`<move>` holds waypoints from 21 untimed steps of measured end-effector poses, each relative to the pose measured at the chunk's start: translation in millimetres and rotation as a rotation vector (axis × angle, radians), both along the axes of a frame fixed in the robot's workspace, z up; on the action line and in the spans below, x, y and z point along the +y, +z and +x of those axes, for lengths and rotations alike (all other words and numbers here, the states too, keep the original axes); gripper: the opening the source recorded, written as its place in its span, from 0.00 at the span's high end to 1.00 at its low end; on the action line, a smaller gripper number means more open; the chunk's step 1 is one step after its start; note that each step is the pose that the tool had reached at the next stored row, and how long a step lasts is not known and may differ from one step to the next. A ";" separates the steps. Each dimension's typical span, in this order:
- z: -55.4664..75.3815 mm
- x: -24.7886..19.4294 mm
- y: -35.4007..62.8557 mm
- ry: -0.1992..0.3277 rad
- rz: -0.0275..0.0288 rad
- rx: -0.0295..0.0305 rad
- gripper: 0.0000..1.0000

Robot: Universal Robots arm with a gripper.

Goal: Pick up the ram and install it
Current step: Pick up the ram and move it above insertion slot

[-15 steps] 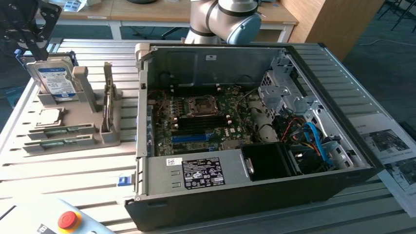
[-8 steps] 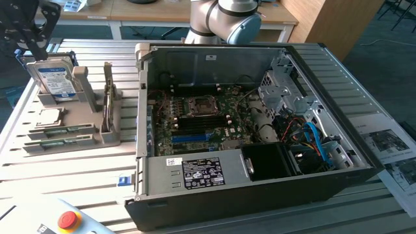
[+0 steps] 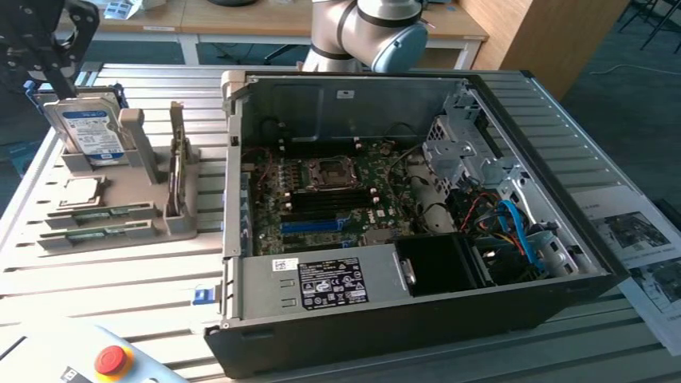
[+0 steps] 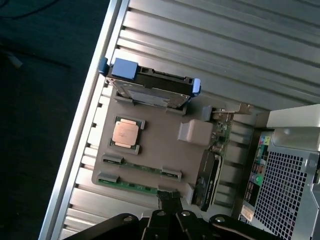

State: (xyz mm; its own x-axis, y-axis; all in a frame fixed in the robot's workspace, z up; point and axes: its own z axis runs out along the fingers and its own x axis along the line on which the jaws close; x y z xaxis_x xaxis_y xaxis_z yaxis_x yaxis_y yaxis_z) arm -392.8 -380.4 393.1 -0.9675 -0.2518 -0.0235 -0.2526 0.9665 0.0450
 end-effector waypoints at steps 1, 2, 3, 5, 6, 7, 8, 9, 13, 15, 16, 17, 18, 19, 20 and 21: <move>0.0 0.0 0.0 0.016 0.0000 0.0000 0.90; 0.0 0.0 0.0 0.032 0.0001 0.0000 0.90; 0.0 0.0 0.0 0.049 0.0000 0.0000 0.90; 0.0 0.0 -0.1 0.083 0.0000 -0.0001 0.90; 0.0 0.0 -0.1 0.099 0.0000 -0.0001 0.90; 0.0 0.0 -0.1 0.115 0.0000 -0.0001 0.90; 0.0 0.0 -0.1 0.131 0.0000 0.0000 0.90; 0.0 0.0 -0.1 0.147 0.0000 0.0000 0.90; 0.0 0.0 -0.1 0.214 0.0001 -0.0001 0.90; 0.0 0.0 -0.1 0.248 0.0000 -0.0001 0.90; 0.0 0.0 -0.1 0.264 0.0000 0.0000 0.90; 0.0 0.0 -0.1 0.281 0.0000 0.0000 0.90; 0.0 0.0 -0.1 0.297 0.0000 -0.0001 0.90; 0.0 0.0 -0.1 0.313 0.0000 -0.0001 0.90; 0.0 0.0 -0.1 0.330 0.0000 -0.0001 0.90; 0.0 0.0 -0.1 0.346 0.0000 0.0000 0.90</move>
